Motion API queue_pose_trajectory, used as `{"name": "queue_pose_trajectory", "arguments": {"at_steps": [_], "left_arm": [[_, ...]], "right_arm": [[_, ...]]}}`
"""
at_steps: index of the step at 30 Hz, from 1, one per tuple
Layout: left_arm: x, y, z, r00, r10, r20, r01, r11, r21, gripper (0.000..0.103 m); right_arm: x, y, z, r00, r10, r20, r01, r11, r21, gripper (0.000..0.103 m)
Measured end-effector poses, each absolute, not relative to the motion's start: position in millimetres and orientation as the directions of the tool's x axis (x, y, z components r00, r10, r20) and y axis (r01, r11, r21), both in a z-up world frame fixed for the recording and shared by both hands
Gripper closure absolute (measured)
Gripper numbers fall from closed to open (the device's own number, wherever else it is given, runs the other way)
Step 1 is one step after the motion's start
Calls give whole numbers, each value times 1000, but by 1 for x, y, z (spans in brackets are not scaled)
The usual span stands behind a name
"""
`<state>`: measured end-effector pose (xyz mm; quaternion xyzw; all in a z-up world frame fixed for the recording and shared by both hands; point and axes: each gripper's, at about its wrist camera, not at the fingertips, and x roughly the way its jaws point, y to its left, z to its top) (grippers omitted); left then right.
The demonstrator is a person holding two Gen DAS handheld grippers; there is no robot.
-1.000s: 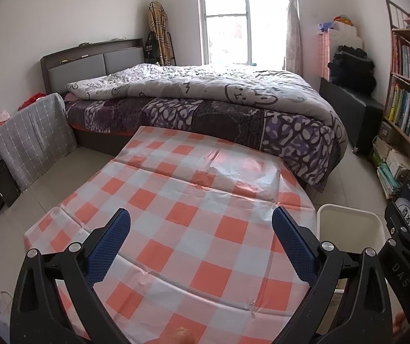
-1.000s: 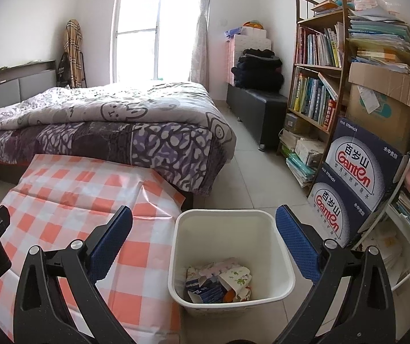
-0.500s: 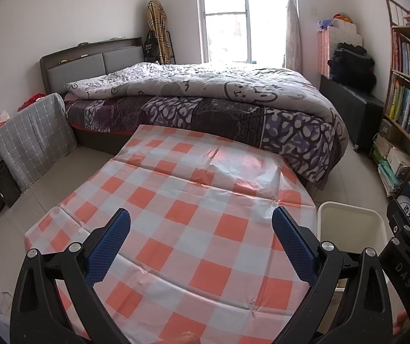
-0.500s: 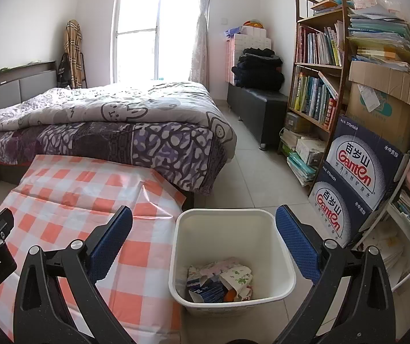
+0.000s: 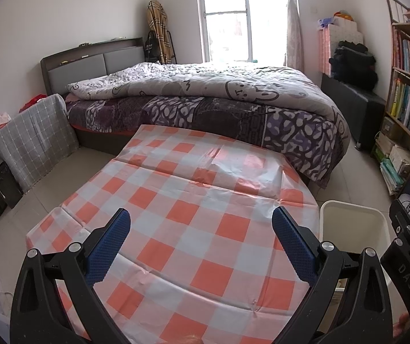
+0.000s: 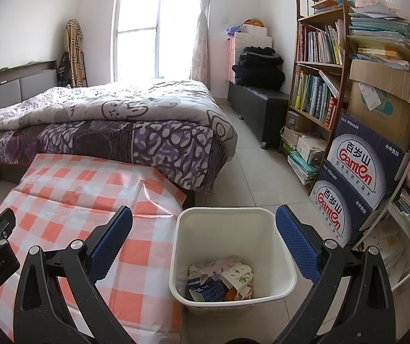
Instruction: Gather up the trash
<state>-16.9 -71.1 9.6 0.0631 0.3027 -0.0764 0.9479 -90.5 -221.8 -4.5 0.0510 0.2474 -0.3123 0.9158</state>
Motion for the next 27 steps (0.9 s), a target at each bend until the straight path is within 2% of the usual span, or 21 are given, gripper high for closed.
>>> {"name": "queue_pose_trajectory", "arguments": {"at_steps": [18,27], "left_arm": [[-17,-66,7,813,-99,-573,180,980,86,7],[-24,-60,8,825,-134,-549,221,971,95,10]], "right_arm": [[-90,-223,-4,682,-546,-487,597,800,-61,7],[-90,-220,-7,681,-544,-490,597,800,-59,7]]}}
